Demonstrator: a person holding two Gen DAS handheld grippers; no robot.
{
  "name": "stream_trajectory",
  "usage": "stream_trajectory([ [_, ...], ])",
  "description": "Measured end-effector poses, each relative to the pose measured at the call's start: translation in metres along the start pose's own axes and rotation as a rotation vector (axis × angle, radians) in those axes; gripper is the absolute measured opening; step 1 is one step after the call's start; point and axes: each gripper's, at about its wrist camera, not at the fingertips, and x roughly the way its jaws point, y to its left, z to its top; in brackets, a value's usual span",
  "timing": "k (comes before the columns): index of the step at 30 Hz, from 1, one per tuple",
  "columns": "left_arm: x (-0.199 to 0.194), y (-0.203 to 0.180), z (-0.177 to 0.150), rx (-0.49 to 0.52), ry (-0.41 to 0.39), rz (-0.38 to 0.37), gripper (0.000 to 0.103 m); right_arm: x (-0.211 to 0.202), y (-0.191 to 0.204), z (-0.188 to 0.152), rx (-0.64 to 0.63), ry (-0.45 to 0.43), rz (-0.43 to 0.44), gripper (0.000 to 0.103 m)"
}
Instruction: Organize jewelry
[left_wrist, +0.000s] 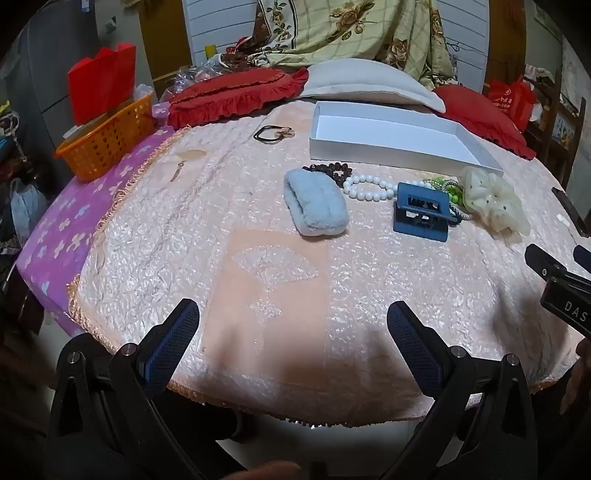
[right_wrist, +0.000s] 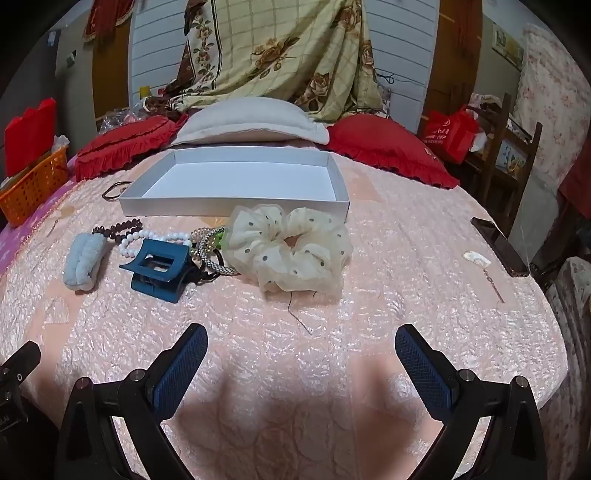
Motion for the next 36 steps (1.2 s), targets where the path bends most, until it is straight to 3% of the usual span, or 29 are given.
stream_trajectory([
  [12,-0.003,-0.01,-0.015,-0.007,0.036,0.011,0.102,0.001,0.002,-0.003,0.002,0.011,0.0,0.101],
  [18,-0.004,0.0,-0.018,-0.019,0.057,-0.037,0.102,0.001,-0.002,-0.002,0.013,0.015,0.009,0.101],
  [29,-0.012,-0.017,-0.019,0.045,0.056,-0.17,0.102,0.0,-0.003,-0.002,0.018,0.016,0.006,0.101],
  [36,-0.017,-0.019,-0.017,0.054,0.038,-0.202,0.102,0.002,-0.007,-0.005,0.042,0.031,0.009,0.101],
])
